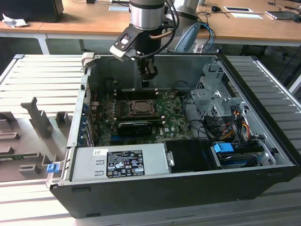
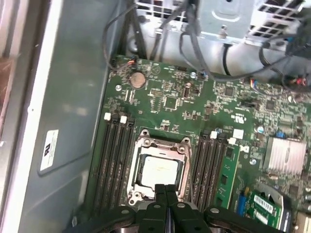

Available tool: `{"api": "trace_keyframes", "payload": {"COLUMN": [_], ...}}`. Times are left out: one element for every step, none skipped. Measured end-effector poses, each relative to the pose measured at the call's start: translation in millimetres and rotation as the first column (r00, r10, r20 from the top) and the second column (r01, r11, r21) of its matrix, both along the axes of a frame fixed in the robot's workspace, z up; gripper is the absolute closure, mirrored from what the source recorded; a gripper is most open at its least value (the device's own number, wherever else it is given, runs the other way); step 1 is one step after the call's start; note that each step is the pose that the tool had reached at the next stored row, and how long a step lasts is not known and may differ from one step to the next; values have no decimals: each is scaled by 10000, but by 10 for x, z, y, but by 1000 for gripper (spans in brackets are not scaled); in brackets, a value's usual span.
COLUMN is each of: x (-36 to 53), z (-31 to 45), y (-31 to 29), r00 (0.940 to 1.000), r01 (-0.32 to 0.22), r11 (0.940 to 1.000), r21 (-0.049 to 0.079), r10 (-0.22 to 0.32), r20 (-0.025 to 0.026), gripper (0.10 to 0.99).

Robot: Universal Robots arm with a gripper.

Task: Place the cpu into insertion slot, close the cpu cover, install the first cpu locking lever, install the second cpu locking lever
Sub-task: 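Install the first cpu locking lever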

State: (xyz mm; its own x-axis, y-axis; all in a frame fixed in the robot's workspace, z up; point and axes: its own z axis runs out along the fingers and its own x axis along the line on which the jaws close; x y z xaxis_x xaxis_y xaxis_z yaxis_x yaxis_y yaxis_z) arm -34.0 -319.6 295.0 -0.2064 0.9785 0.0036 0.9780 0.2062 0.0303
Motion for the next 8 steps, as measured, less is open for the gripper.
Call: {"api": "trace_keyframes", "payload": {"x": [0, 1, 1, 0, 1, 0, 0, 0], "z": [0, -1, 0, 0, 0, 0, 0, 0], "y": [0, 0, 0, 0, 0, -1, 0, 0], "r00": [9999, 9996, 9993, 9983, 9974, 9960, 9953, 9944], "r01": [-110, -267, -383, -577, -727, -895, -972, -1060], "r11": [9999, 9996, 9992, 9982, 9972, 9958, 9951, 9942], "r21": [-10, -40, -71, -147, -180, -196, -201, -202], "r10": [110, 267, 383, 577, 727, 895, 972, 1060], "r20": [0, 0, -3, -7, -8, -10, -10, -10], "gripper": [980, 980, 980, 980, 980, 980, 980, 980]}}
